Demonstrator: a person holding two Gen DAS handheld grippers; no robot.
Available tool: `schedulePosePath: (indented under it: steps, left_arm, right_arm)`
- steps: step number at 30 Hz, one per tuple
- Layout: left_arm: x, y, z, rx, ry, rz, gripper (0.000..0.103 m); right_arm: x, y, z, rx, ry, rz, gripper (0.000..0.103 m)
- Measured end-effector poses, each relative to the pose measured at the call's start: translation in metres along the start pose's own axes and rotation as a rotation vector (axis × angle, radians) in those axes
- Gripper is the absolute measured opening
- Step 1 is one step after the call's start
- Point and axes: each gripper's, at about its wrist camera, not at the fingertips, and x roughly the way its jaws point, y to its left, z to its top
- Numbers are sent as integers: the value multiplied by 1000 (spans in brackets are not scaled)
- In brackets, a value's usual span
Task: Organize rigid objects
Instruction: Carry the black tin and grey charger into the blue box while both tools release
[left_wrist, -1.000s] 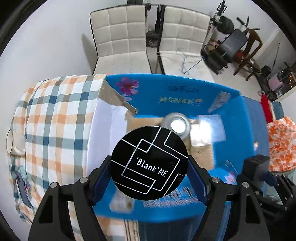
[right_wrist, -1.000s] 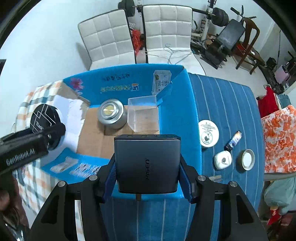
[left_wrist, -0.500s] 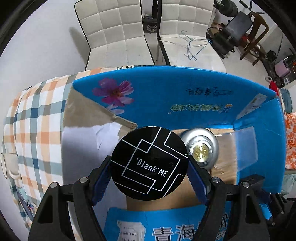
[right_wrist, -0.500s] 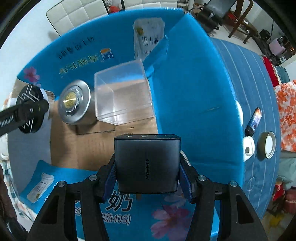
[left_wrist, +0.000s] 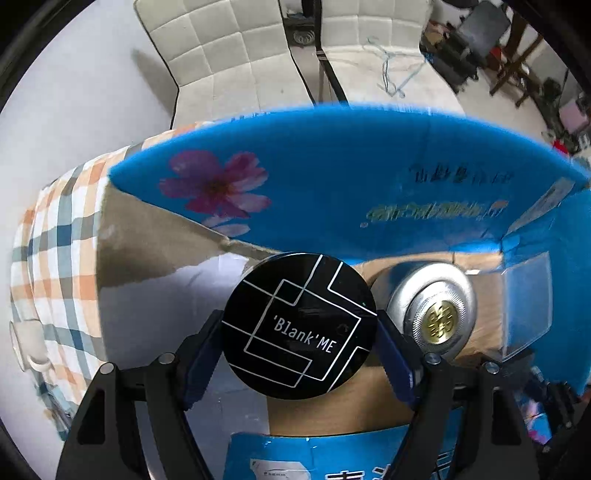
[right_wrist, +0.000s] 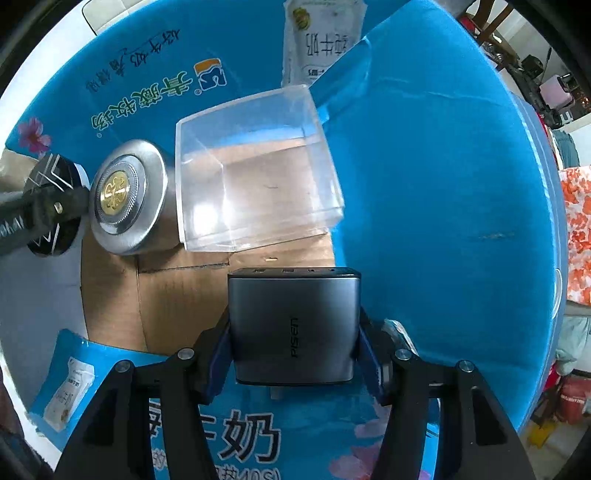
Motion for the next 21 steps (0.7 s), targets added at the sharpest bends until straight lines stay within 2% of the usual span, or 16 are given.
schedulePosePath:
  steps: [3, 6, 12, 14, 17, 20, 21]
  left_arm:
    - [3, -1, -3, 7, 11, -2, 78]
    - [4, 0, -3, -3, 19, -32, 77]
    - [7, 3, -4, -13, 53, -57, 78]
    - [6, 2, -4, -17, 54, -60, 79]
    - [1, 2, -6, -22, 40, -62, 87]
    - [-6, 1, -8, -23, 22, -61, 103]
    - [-10, 3, -10, -31, 15, -71, 103]
  right_arm:
    - [6, 3, 2, 0, 23, 7, 62]
    - [8, -12, 10, 4, 62, 16, 62]
    - [6, -17, 16, 5, 79, 39, 65]
    - [6, -17, 19, 12, 86, 49, 77]
    - [-3, -19, 22, 12, 79, 61, 83]
    - [-14, -19, 21, 6, 71, 66, 85]
    - [-17, -20, 21, 3, 66, 65, 85]
